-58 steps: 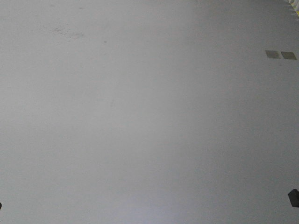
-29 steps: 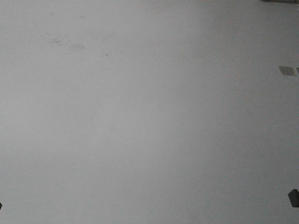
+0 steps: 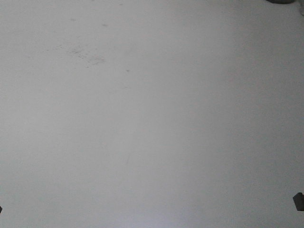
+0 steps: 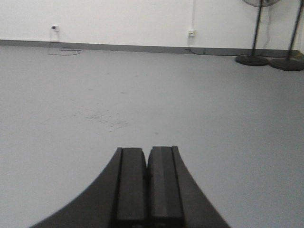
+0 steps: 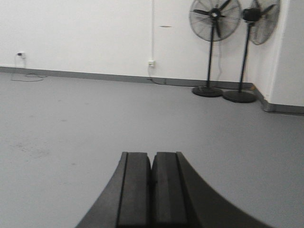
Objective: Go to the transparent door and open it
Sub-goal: 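Drive the base forward across the grey floor toward the wooden platform, then turn and drive the base up to the white-framed sliding glass door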
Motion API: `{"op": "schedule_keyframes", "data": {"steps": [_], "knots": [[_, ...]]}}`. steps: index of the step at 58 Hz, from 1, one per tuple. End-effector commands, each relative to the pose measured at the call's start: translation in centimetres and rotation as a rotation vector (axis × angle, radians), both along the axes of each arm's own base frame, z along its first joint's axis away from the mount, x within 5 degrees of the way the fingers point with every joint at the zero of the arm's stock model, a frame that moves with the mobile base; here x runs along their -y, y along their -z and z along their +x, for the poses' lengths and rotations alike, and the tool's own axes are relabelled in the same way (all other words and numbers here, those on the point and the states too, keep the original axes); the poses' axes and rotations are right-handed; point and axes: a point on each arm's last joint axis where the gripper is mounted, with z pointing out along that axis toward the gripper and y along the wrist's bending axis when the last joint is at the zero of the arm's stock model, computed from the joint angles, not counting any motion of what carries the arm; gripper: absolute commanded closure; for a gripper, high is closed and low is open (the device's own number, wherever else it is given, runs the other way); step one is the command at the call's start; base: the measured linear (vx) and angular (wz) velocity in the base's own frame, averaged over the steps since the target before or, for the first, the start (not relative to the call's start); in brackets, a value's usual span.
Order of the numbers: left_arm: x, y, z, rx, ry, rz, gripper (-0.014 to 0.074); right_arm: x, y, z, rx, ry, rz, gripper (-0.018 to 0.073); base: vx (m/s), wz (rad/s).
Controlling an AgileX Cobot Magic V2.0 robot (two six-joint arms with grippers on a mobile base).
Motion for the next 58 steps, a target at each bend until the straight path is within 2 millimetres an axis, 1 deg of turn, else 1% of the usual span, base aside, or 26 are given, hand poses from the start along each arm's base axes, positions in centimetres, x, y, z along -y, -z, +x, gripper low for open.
{"op": "schedule_keyframes", "data": {"steps": [1, 58], "knots": [[-0.01, -0.01, 0.07, 0.072, -0.002, -0.018, 0.0602, -0.01, -0.41, -0.06, 0.084, 0.001, -0.016, 0.0564, 0.52, 0.39], [-0.01, -0.01, 0.07, 0.072, -0.002, -0.018, 0.0602, -0.01, -0.41, -0.06, 0.084, 0.001, -0.016, 0.0564, 0.59, 0.53]]}}
